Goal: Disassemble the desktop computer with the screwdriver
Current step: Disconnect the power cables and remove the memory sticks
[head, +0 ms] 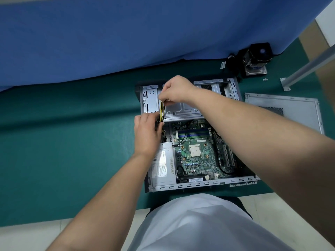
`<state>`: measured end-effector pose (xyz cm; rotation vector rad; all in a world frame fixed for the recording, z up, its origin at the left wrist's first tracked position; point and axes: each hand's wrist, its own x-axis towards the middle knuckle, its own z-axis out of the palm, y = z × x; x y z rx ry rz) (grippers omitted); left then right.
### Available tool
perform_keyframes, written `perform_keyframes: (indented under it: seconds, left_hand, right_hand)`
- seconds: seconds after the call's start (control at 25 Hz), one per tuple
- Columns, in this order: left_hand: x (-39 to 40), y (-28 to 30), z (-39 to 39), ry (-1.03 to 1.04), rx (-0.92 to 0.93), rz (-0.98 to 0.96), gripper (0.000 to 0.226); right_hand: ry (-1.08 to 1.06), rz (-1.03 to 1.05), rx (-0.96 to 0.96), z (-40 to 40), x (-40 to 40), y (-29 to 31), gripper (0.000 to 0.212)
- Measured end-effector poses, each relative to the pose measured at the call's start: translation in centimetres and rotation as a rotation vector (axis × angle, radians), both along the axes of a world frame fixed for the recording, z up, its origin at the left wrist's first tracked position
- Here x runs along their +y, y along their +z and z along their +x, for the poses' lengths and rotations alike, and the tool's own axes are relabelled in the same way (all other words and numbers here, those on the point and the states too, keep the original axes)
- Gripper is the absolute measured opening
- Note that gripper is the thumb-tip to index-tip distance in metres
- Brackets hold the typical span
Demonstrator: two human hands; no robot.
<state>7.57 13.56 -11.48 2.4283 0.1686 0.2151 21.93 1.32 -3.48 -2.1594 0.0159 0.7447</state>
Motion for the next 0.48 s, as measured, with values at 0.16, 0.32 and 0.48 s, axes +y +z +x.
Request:
perform_keyframes:
  seconds: [0.16,0.32,0.48]
  left_hand:
    - [-0.13,-0.01,-0.08,-0.039,-0.054,0.101,0.036]
    - [-0.13,-0.07,-0.14,-0.048,-0.058,0.119,0.034]
    - [0.71,0.12,0.00,-0.140,0.006,0.089,0.052]
  right_hand:
    - [-0.008,-0.058,0.009,0.50,-0.28,-0.68,0.021]
    - [0.015,-0.107,-0.018,0.55,-0.66,-1.00,0.016]
    - [0.078,-0.130,-0.060,0.33,-0.87,-1.16,0.011]
